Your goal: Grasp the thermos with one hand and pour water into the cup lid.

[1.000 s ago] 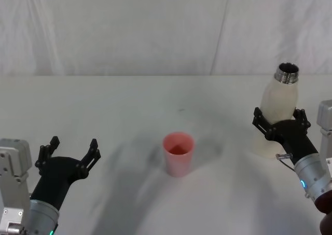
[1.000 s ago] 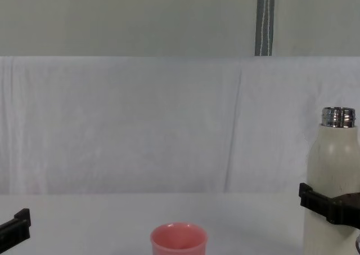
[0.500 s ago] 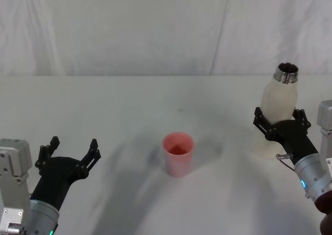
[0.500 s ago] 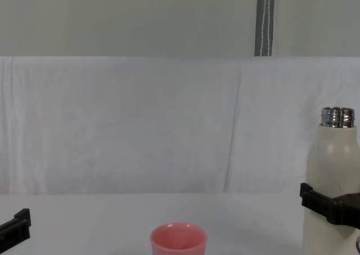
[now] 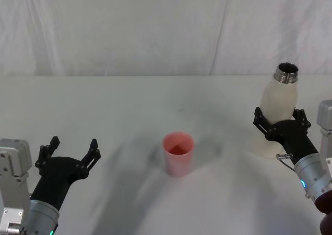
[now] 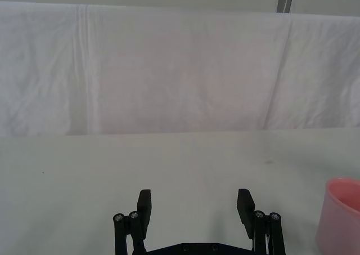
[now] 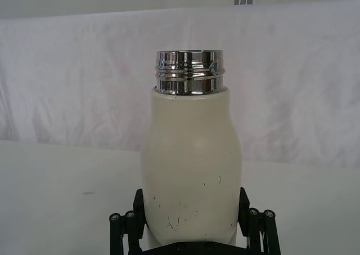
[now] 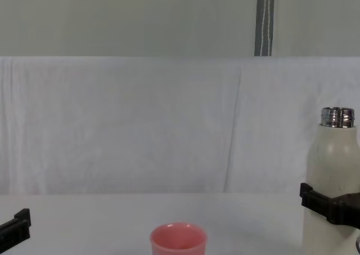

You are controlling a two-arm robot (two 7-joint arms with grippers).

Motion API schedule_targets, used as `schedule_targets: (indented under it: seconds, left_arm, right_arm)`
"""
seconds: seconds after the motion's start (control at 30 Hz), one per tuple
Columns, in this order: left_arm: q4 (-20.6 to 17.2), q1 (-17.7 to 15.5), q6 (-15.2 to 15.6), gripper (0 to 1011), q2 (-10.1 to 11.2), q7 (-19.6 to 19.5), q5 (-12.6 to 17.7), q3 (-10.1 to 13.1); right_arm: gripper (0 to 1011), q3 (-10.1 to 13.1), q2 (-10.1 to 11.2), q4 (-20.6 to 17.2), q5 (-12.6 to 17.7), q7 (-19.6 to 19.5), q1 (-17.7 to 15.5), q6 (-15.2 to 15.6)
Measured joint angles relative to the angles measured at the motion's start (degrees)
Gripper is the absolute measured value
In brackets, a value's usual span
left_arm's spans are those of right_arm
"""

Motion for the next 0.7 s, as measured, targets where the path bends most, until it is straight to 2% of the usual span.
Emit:
schedule_targets:
  seconds: [0.27,0.7]
  left_arm:
    - [0.0,0.0,0.0,1001,0.0,0.0,0.0,0.0]
    - [0.0,0.0,0.0,1001,0.0,0.0,0.0,0.0]
  right_arm:
    - [950,-0.2,0.5,-0.1,-0.3,0.5,0.3,-0.3]
    - [950,-0.7,2.0,-1.9,-3.4,-0.2,1.2,-0.5]
